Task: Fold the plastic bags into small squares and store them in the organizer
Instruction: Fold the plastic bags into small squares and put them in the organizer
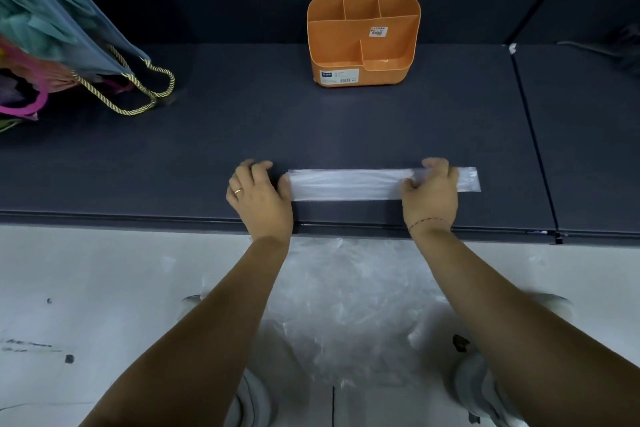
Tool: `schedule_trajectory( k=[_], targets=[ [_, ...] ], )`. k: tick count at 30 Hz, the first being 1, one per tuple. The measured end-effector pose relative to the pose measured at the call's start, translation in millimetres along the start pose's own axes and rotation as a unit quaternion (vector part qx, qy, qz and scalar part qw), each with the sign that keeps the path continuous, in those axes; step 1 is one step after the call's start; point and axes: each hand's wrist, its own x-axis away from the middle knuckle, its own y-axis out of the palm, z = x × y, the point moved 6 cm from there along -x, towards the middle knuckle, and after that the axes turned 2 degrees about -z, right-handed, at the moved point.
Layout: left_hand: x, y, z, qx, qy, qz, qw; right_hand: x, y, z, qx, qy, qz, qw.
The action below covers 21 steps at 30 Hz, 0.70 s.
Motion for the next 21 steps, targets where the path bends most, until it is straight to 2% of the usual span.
schedule_trajectory(
  k=[2, 3, 5, 6, 8, 10, 14, 21],
  targets=[
    [7, 1, 15, 0.005, 0.130, 0.007, 0.991, 15, 0, -22, 0.049, -0.137, 0.068, 0.987],
    [14, 7, 24, 0.000, 0.198, -0.018, 0.980, 25, 7, -35, 0.061, -0.211, 0.069, 0.973],
    [27, 20, 33, -0.034, 0.284, -0.087, 0.954, 44, 34, -59, 0.082, -0.324, -0.030, 0.942],
    [32, 28, 33, -0.061, 0.300, -0.123, 0.944, 53, 49, -65, 0.110, -0.351, -0.096, 0.925],
    [37, 40, 26, -0.111, 0.298, -0.176, 0.931, 58, 76, -62, 0.179, -0.356, -0.187, 0.898],
    [38, 47, 18, -0.135, 0.287, -0.206, 0.926, 52, 87, -45, 0.245, -0.336, -0.215, 0.884],
    [37, 48, 17, -0.142, 0.282, -0.224, 0.922, 31, 71, -13, 0.312, -0.313, -0.191, 0.876],
    [36, 47, 15, -0.168, 0.272, -0.229, 0.919, -9, 12, 43, 0.345, -0.209, -0.160, 0.901]
  ],
)
